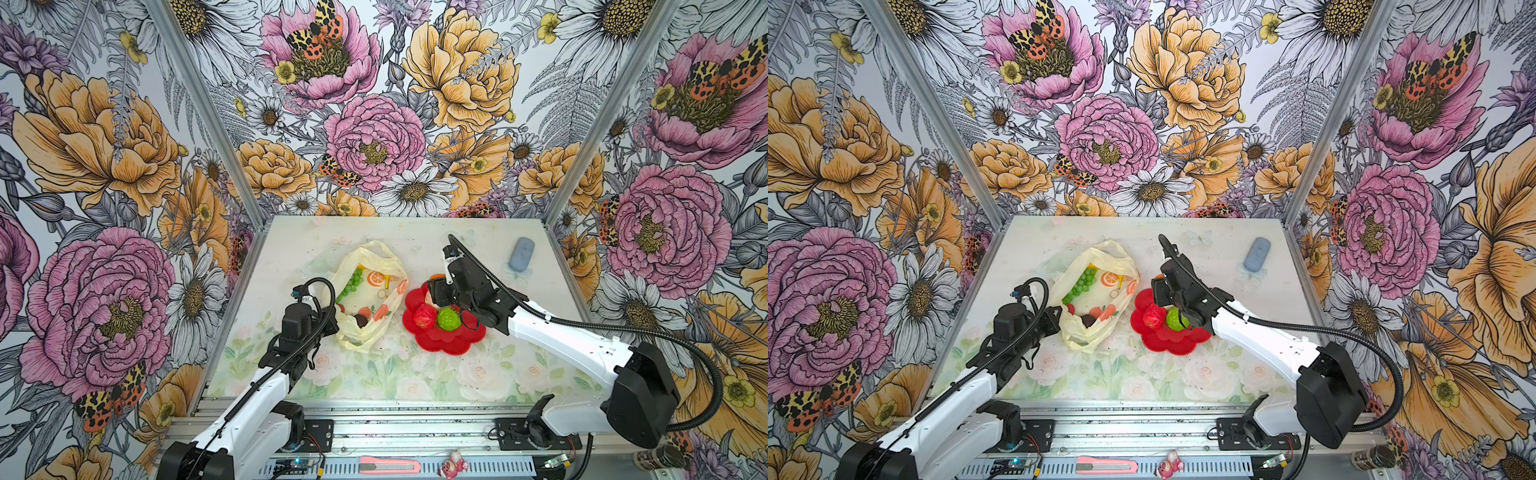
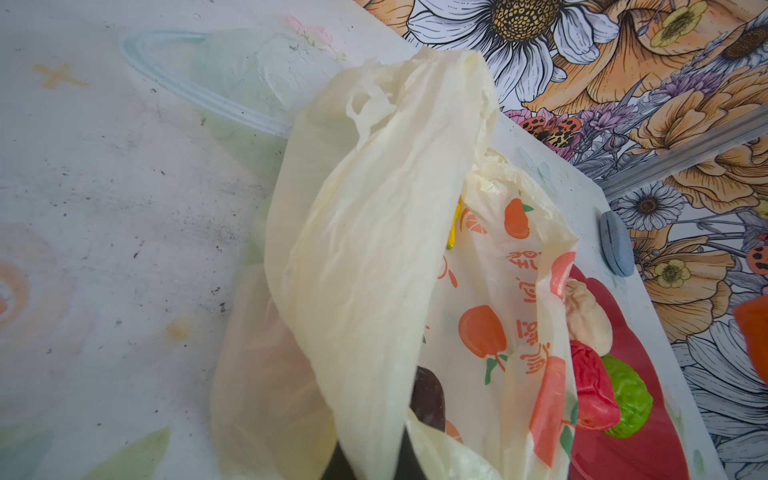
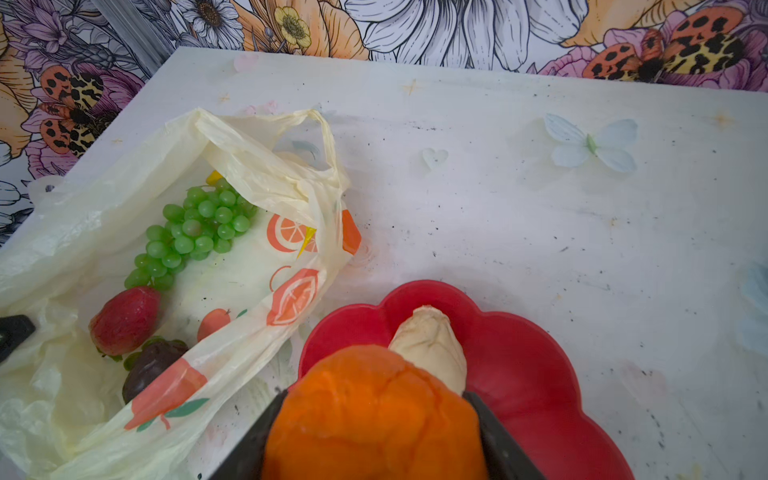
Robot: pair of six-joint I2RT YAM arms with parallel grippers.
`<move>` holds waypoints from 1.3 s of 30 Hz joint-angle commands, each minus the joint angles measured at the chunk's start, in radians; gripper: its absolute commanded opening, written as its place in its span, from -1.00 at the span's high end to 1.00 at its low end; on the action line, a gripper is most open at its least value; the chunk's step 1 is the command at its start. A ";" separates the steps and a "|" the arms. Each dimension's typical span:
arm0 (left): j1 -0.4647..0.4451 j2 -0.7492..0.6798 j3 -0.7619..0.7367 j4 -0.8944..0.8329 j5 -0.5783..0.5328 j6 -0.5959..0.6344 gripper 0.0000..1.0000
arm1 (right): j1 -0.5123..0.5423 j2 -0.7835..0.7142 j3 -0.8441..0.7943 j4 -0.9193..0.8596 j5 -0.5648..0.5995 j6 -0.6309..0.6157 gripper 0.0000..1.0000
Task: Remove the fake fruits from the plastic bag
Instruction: 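Lift the orange out and lower it into the red bowl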
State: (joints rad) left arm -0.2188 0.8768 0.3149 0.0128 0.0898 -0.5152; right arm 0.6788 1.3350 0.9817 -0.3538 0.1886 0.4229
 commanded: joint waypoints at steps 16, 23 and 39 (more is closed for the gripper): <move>-0.007 -0.021 -0.010 0.033 -0.010 0.026 1.00 | 0.203 -0.114 -0.142 -0.176 0.013 0.302 -0.12; -0.008 -0.022 -0.011 0.030 -0.004 0.027 1.00 | 0.214 -0.052 -0.193 -0.111 0.035 0.344 -0.12; -0.012 -0.027 -0.013 0.032 -0.008 0.027 1.00 | 0.212 0.042 -0.244 0.023 0.105 0.366 -0.15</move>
State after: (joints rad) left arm -0.2207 0.8627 0.3149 0.0128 0.0898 -0.5125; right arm 0.8871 1.3621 0.7498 -0.3882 0.2535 0.7712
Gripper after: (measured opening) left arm 0.047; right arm 0.614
